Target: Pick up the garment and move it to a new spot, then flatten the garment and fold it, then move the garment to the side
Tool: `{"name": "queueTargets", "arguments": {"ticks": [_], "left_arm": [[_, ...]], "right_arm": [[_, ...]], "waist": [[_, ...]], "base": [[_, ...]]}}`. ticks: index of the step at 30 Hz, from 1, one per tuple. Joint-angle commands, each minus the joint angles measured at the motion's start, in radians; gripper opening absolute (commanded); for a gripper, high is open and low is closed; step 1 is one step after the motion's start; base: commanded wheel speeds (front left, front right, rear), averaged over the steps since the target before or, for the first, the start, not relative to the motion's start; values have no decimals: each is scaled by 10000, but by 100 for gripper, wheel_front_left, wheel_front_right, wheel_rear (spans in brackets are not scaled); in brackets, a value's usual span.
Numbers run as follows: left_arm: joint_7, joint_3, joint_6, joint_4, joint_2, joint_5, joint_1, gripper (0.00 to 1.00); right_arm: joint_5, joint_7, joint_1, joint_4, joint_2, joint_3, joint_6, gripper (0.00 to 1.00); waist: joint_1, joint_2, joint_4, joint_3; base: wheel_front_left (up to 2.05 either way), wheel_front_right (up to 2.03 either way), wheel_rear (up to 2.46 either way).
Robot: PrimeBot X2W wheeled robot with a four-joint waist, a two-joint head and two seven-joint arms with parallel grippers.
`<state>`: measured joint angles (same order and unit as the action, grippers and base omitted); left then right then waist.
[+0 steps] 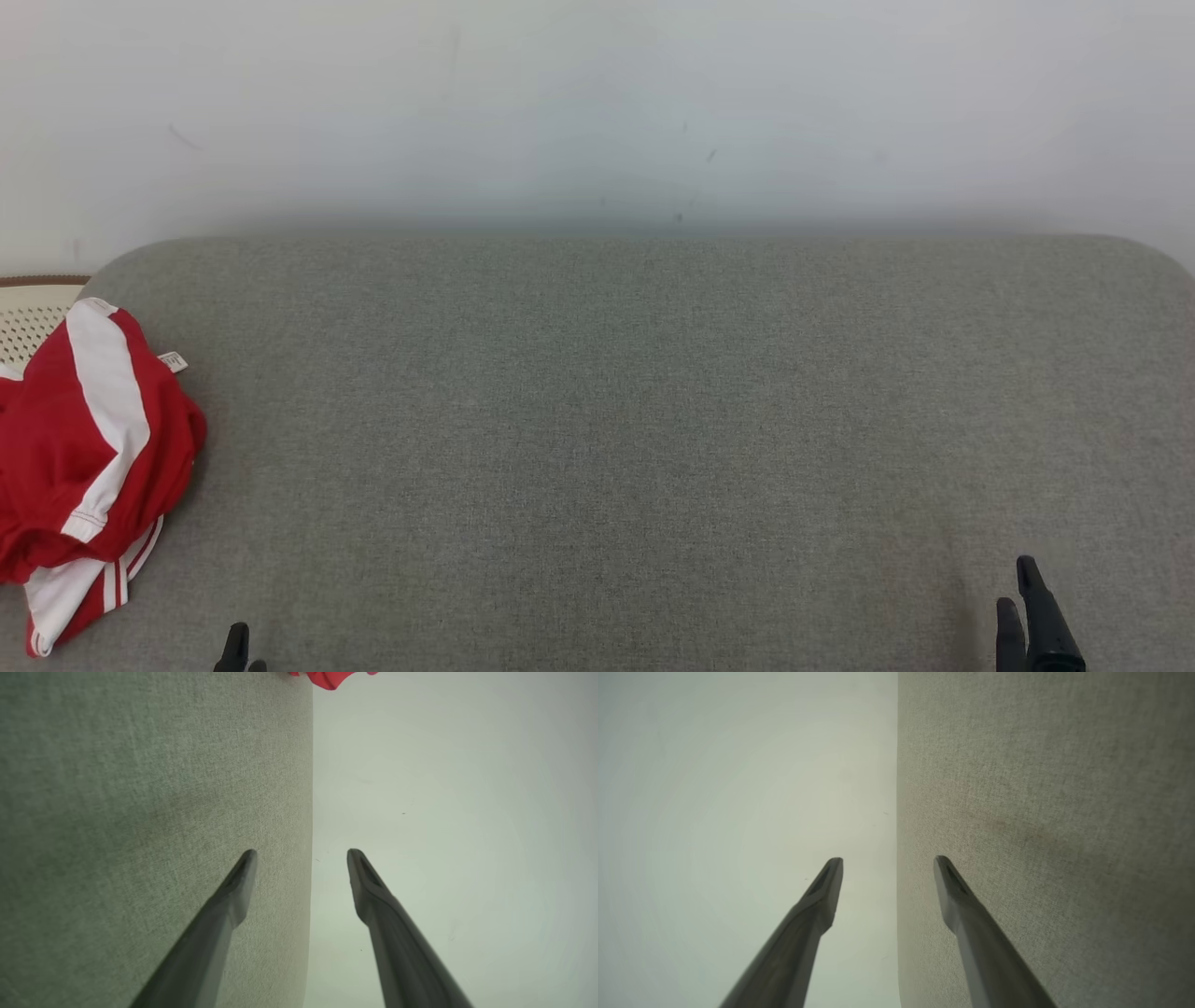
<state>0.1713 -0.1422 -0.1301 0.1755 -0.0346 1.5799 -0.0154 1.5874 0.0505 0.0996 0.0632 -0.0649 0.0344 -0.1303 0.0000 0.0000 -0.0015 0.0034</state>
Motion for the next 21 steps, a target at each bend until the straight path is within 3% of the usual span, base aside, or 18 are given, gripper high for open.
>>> {"name": "queueTargets", "arguments": {"ticks": [1, 8, 21], "left_arm": [[-160, 64, -1, -112, -117, -283, 289, 100], [-580, 124, -2, -70, -123, -1474, 445, 100], [-1282, 129, -3, -37, -117, -4629, 616, 100]], "right_arm": [[-259, 92, -321, -96, -159, 103, -1, 100], [-1294, 299, -560, 78, -267, 228, -1, 100], [-3910, 641, -895, 389, -429, 537, -2, 100]], "waist": [[0, 0, -3, 3], [0, 0, -16, 20], [0, 0, -37, 22]], "base": [[0, 0, 0], [0, 0, 0], [0, 0, 0]]}}
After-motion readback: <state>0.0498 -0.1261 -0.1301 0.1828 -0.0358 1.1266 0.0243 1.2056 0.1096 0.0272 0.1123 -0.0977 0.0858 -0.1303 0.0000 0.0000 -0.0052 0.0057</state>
